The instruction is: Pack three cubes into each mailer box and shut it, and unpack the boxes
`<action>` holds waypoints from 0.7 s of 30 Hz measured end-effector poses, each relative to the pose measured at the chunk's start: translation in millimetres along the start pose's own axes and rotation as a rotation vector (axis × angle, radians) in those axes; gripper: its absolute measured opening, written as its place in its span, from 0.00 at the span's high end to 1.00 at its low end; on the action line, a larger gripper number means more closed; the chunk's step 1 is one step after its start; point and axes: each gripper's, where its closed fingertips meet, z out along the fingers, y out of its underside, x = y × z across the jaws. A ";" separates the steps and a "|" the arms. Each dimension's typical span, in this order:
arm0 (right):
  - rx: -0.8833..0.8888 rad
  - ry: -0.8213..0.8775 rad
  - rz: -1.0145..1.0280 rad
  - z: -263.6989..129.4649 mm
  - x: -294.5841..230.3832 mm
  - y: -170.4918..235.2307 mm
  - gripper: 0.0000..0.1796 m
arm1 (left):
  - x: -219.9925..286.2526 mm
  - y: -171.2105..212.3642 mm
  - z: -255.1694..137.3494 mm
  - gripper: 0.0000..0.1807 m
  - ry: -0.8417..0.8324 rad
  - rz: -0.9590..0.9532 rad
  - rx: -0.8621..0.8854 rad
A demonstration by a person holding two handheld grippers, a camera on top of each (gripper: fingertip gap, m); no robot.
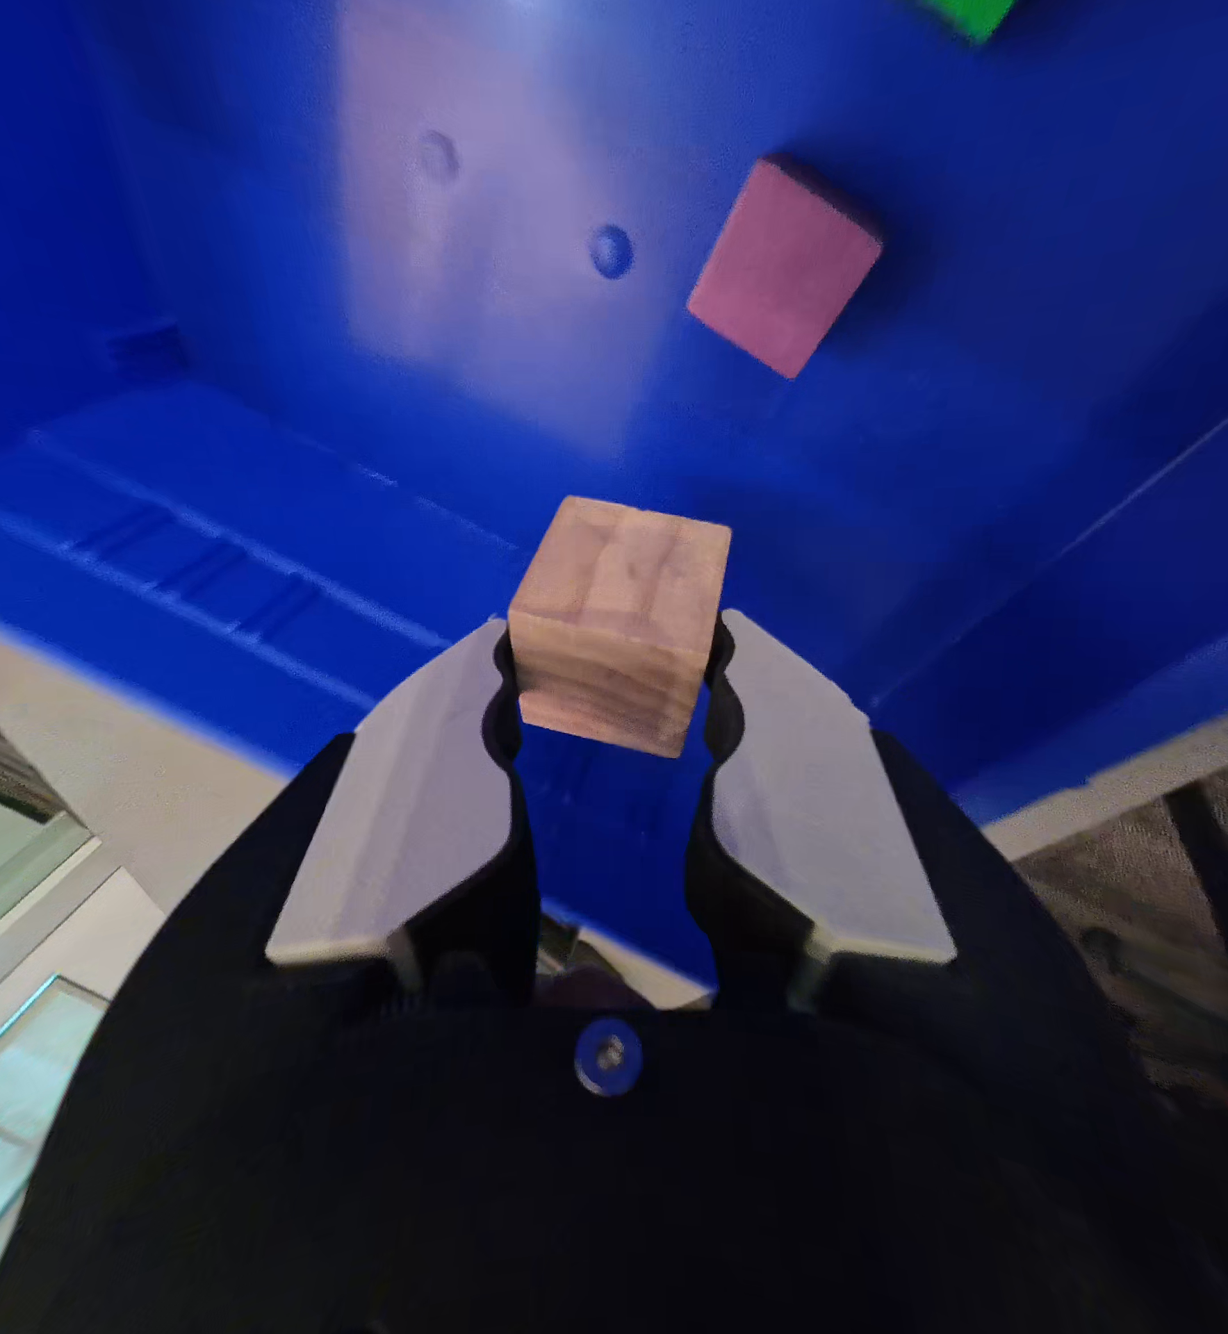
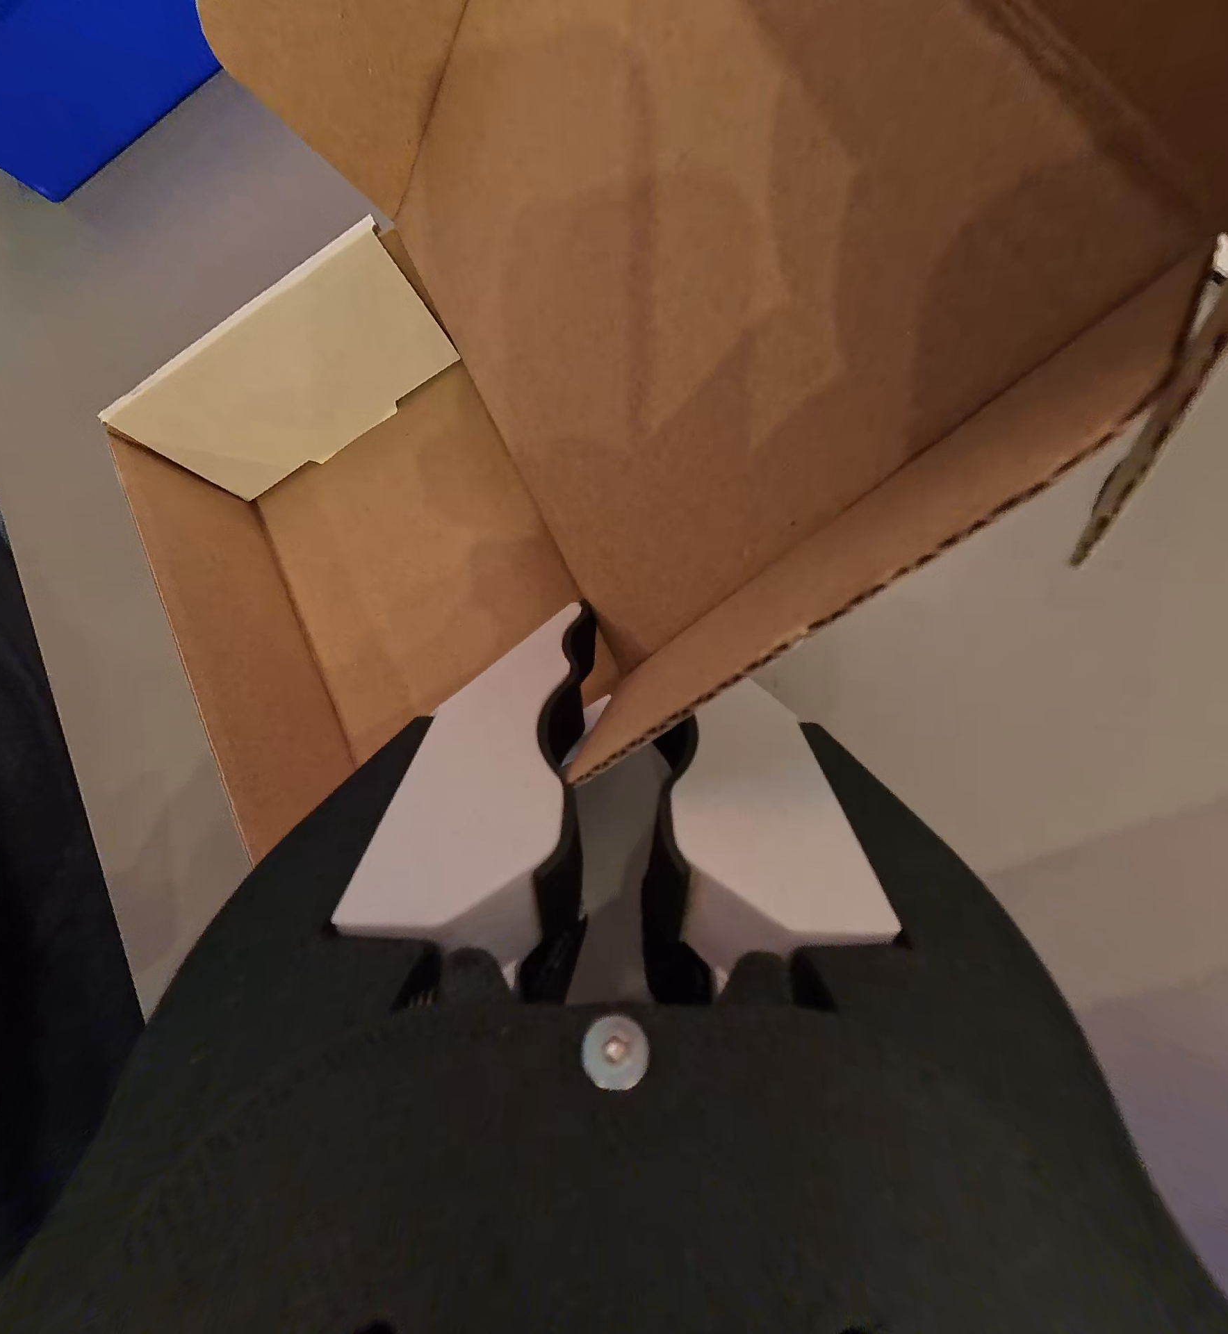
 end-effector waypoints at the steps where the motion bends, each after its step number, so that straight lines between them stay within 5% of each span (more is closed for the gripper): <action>1: 0.001 -0.001 0.000 0.0 0.0 -0.1 0.95 | -3.7 -4.7 -14.8 0.73 -0.021 -0.022 0.040; 4: 0.003 0.000 -0.001 0.2 0.3 -0.4 0.95 | -9.1 -43.7 -74.3 0.73 -0.087 -0.054 0.216; 11: 0.000 0.011 -0.008 0.8 0.8 -1.5 0.95 | 56.0 -219.9 -176.1 0.73 -0.068 0.191 0.485; 16: 0.003 0.014 -0.014 0.6 1.2 -1.5 0.95 | 102.4 -317.0 -174.5 0.73 0.013 0.339 0.467; 21: 0.006 0.013 -0.018 0.6 1.3 -1.5 0.95 | 114.6 -348.2 -124.2 0.73 0.101 0.368 0.276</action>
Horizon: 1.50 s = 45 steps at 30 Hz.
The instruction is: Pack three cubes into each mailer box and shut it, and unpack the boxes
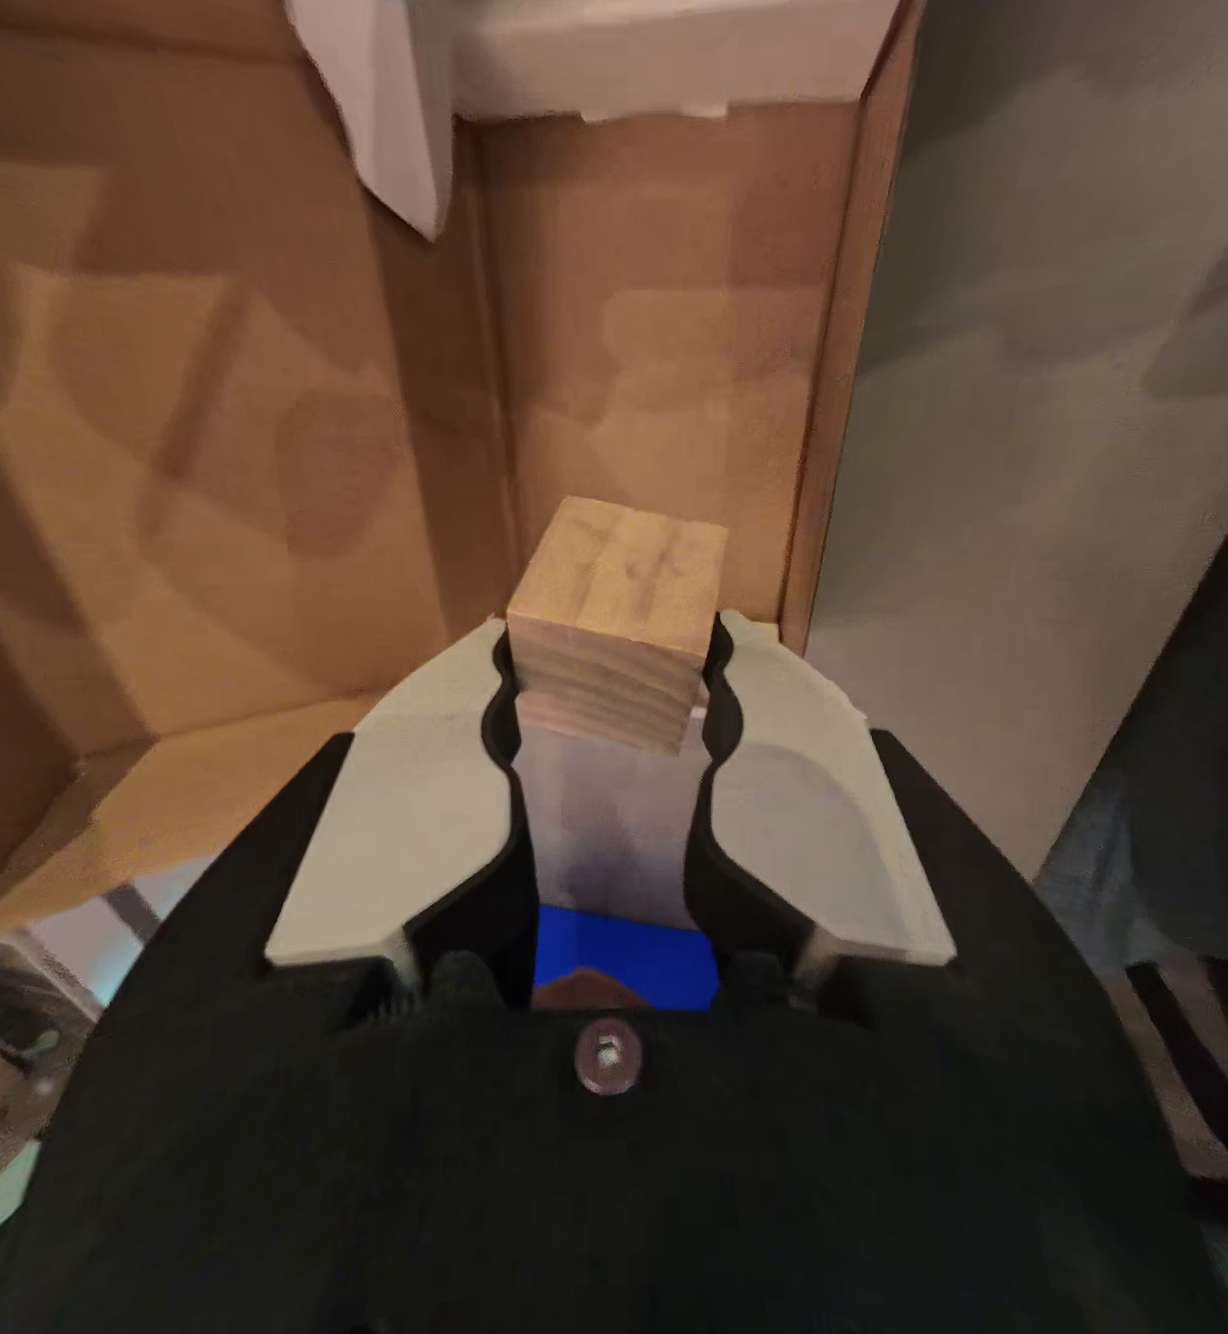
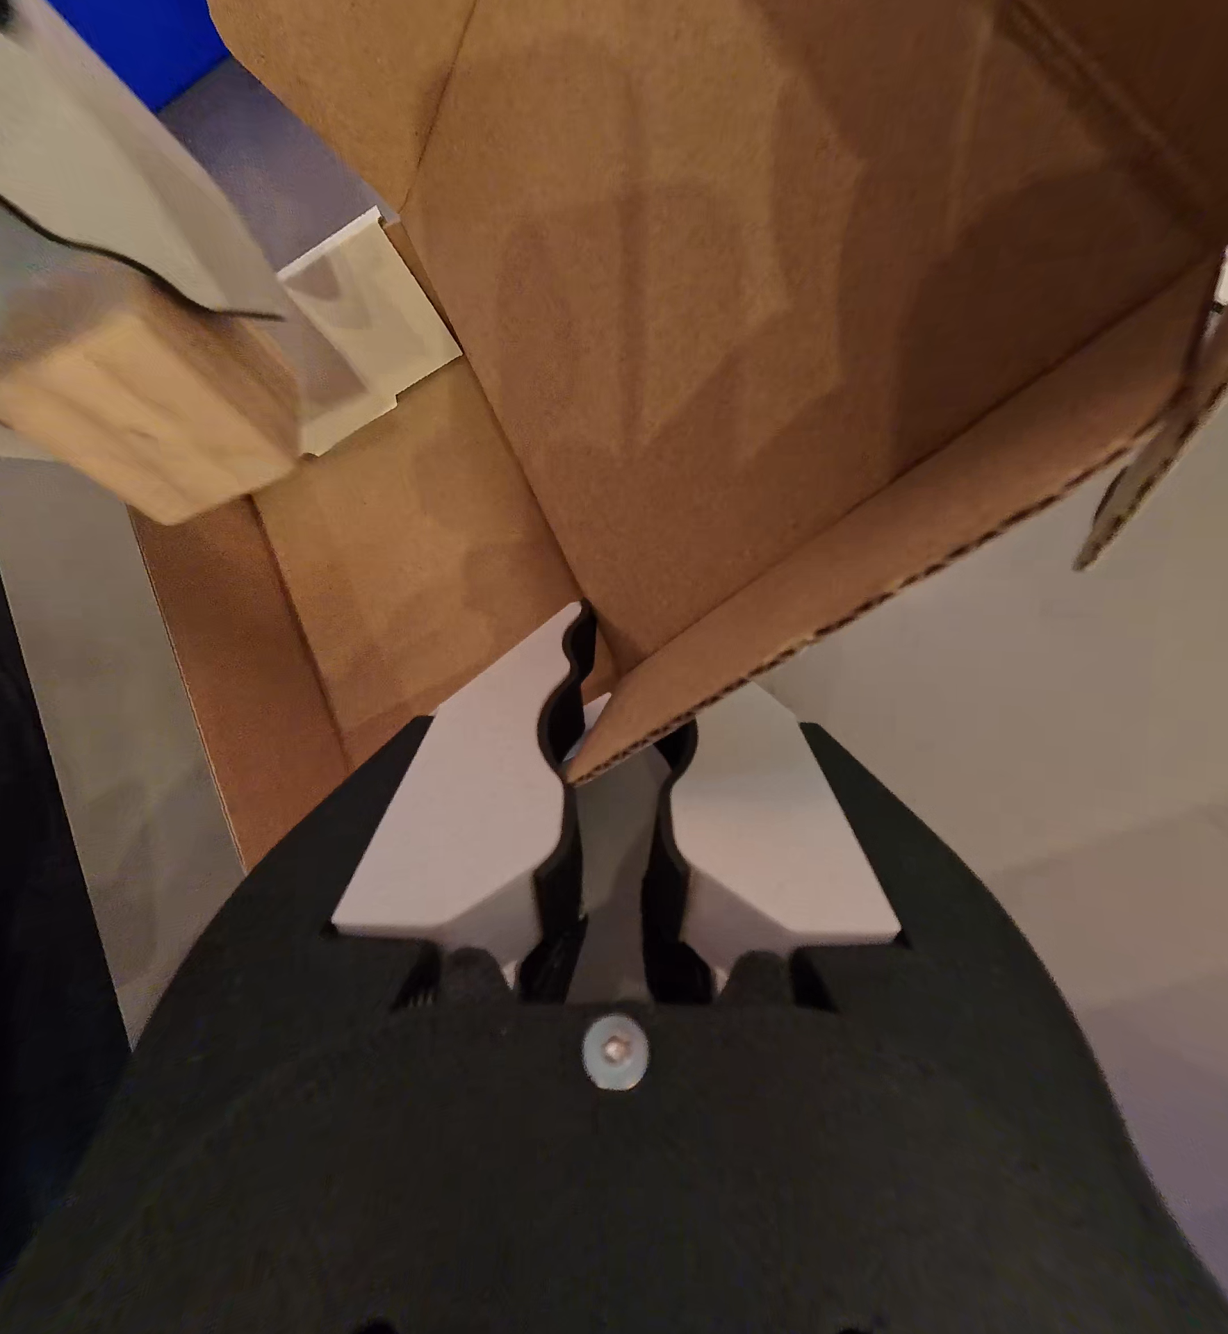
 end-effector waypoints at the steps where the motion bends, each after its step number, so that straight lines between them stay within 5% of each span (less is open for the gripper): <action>1: 0.001 -0.002 0.000 0.0 0.0 0.0 0.95 | -0.4 1.4 8.9 0.73 0.019 -0.003 -0.031; 8: 0.011 -0.006 -0.003 0.8 -0.1 -0.8 0.95 | -0.7 19.4 51.1 0.73 0.033 -0.015 -0.217; 13: 0.013 -0.001 -0.008 1.2 -0.2 -1.1 0.95 | 4.4 11.8 52.3 0.69 0.101 -0.072 -0.159; 21: 0.017 -0.002 -0.009 1.4 -0.1 -1.1 0.95 | -5.2 27.4 -11.5 0.59 -0.081 -0.117 0.101; 26: 0.020 -0.005 -0.010 1.5 -0.1 -1.2 0.95 | -22.8 91.4 -54.3 0.57 -0.377 -0.184 0.129; 31: 0.021 -0.004 -0.009 1.6 0.1 -1.1 0.95 | -14.5 171.1 -67.2 0.51 -0.490 -0.317 0.025; 38: 0.022 -0.006 -0.010 1.7 0.2 -1.0 0.95 | -1.2 300.7 -57.6 0.60 -0.387 -0.417 -0.062; 45: 0.025 -0.008 -0.005 1.7 0.1 -0.8 0.95 | 19.4 310.0 23.0 0.66 -0.163 -0.215 -0.071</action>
